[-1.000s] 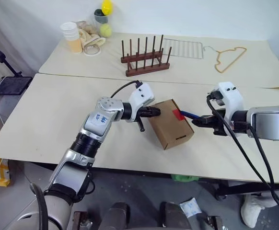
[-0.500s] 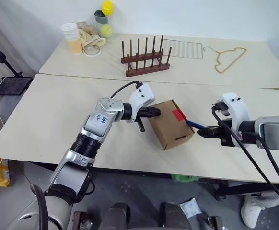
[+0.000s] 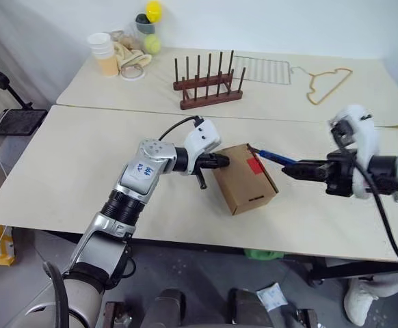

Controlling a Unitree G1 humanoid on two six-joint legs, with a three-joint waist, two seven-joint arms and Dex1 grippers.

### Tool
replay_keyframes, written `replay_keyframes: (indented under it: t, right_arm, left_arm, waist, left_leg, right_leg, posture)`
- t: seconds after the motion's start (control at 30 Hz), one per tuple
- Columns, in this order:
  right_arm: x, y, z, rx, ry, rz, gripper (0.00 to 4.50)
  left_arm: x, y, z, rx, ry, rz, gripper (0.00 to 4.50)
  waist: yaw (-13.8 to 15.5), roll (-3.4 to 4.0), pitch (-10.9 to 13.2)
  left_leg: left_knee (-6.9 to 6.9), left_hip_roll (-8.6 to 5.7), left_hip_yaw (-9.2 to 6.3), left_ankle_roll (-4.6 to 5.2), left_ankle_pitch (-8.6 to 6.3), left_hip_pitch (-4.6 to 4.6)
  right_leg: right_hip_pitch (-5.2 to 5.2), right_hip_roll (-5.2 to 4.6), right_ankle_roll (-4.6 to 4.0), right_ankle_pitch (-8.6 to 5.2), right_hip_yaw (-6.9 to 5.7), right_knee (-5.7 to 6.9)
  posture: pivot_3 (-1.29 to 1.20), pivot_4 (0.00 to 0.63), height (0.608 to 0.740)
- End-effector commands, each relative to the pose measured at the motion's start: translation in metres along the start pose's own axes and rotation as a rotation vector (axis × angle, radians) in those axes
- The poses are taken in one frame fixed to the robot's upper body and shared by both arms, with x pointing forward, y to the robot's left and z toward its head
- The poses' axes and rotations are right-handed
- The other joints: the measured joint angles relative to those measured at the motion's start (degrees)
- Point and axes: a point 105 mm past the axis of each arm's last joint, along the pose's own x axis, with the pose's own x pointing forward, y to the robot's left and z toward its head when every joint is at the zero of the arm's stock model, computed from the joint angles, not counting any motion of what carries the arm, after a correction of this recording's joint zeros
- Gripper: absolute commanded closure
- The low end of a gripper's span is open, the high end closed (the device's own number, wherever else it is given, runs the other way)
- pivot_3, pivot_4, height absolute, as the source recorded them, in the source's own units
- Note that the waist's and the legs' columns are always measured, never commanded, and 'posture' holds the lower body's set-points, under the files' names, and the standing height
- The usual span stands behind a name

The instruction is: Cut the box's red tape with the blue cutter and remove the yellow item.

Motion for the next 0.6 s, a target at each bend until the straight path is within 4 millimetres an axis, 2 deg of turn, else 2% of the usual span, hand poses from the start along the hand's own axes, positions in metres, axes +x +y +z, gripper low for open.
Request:
replay_keyframes:
  t: [0.03,0.1,0.17,0.23,0.33,0.43,0.6]
  right_arm:
    - [-0.018,-0.007,0.014,-0.004,-0.067,-0.046,4.42]
    - [-0.024,-0.035,0.021,0.040,-0.215,-0.113,4.42]
    - [-0.024,-0.063,0.017,-0.018,-0.360,-0.197,4.42]
    - [-0.020,-0.075,0.001,-0.064,-0.365,-0.222,4.42]
    - [-0.014,-0.110,-0.032,-0.084,-0.352,-0.338,4.42]
    - [-0.013,-0.138,-0.057,-0.133,-0.348,-0.446,4.42]
    - [-0.011,-0.165,-0.089,-0.119,-0.330,-0.511,4.42]
  left_arm:
    - [0.000,-0.005,-0.012,-0.017,0.033,-0.041,4.50]
    - [-0.003,-0.005,-0.004,-0.020,-0.015,-0.057,4.50]
    - [-0.004,-0.001,0.000,0.006,-0.031,-0.055,4.50]
    - [-0.004,0.000,-0.001,0.024,-0.025,-0.055,4.50]
    - [-0.006,0.004,0.004,0.031,-0.049,-0.057,4.50]
    - [-0.008,0.007,0.009,0.033,-0.071,-0.054,4.50]
    - [-0.012,0.010,0.013,0.024,-0.091,-0.049,4.50]
  waist:
    - [-0.12,0.00,0.00]
    - [-0.14,-0.03,0.01]
    - [-0.09,-0.08,0.02]
    - [0.06,-0.07,0.01]
    - [-0.23,-0.06,0.01]
    - [-0.33,-0.06,0.01]
    - [-0.47,-0.03,0.00]
  left_leg:
    - [-0.01,0.00,0.02,0.00,0.00,0.00]
    - [-0.04,0.02,0.03,0.00,0.00,-0.01]
    - [-0.03,0.02,0.08,0.00,0.00,-0.01]
    - [-0.01,-0.16,0.28,0.01,0.00,-0.01]
    - [-0.03,-0.31,0.39,0.01,0.00,-0.01]
    - [-0.02,-0.32,0.40,0.02,0.01,0.05]
    - [-0.04,-0.29,0.44,0.02,0.02,0.14]
  right_leg:
    - [0.00,-0.01,0.00,0.00,0.00,-0.01]
    - [-0.02,0.01,0.00,0.00,-0.01,-0.02]
    - [-0.01,0.05,0.00,0.00,-0.01,-0.02]
    - [-0.05,0.04,0.04,0.02,0.03,0.06]
    - [-0.14,0.05,0.05,0.02,0.09,0.14]
    - [-0.14,0.05,0.05,0.02,0.12,0.19]
    - [-0.15,0.07,0.05,0.02,0.24,0.22]
  posture:
    - [0.00,0.150,0.740]
    - [0.00,0.150,0.740]
    - [0.00,0.150,0.740]
    - [0.00,0.150,0.740]
    - [0.00,0.150,0.740]
    - [0.00,0.150,0.740]
    - [0.00,0.150,0.740]
